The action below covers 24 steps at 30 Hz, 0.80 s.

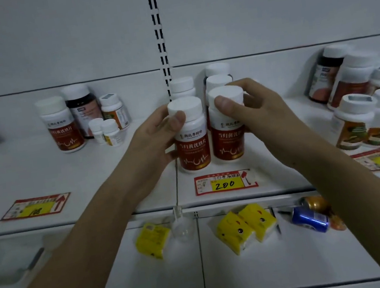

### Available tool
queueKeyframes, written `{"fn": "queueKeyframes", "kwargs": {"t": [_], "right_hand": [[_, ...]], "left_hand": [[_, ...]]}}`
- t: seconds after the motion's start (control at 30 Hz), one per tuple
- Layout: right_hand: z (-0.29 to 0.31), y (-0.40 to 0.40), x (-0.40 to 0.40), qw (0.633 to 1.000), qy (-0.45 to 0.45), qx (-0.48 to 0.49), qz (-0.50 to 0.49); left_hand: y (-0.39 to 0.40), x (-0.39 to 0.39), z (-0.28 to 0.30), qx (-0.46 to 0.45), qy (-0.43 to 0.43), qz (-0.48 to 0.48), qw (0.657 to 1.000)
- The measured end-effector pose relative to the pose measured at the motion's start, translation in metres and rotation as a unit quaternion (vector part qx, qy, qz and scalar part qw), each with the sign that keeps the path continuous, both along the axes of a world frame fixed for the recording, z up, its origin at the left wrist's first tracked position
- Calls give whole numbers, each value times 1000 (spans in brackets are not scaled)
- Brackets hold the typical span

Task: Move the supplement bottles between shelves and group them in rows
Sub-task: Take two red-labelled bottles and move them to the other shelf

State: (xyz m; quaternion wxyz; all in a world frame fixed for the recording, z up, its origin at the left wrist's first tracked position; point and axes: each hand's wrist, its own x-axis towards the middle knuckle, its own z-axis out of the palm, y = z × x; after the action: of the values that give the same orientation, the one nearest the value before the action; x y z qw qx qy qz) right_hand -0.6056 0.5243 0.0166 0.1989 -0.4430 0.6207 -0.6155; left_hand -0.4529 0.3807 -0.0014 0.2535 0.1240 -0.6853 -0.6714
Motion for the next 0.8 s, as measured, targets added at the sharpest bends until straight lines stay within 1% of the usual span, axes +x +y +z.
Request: {"fn": "queueKeyframes", "kwargs": {"t": [0.17, 0.23, 0.47, 0.6, 0.7, 0.8], "right_hand": [[-8, -3, 5, 1000, -16, -7, 23], [-10, -2, 4, 999, -27, -13, 31], [-22, 18, -2, 997, -23, 4, 75], [-31, 27, -6, 998, 17, 11, 52], [-36, 26, -5, 997, 55, 29, 41], [-38, 25, -6, 996, 61, 40, 42]], "left_hand": [[-2, 4, -9, 24, 17, 16, 999], [-1, 5, -11, 18, 25, 20, 999], [3, 7, -14, -76, -3, 34, 996], [5, 10, -17, -132, -24, 57, 989], [3, 12, -21, -140, -35, 63, 988], [3, 13, -22, -144, -34, 57, 987]]}}
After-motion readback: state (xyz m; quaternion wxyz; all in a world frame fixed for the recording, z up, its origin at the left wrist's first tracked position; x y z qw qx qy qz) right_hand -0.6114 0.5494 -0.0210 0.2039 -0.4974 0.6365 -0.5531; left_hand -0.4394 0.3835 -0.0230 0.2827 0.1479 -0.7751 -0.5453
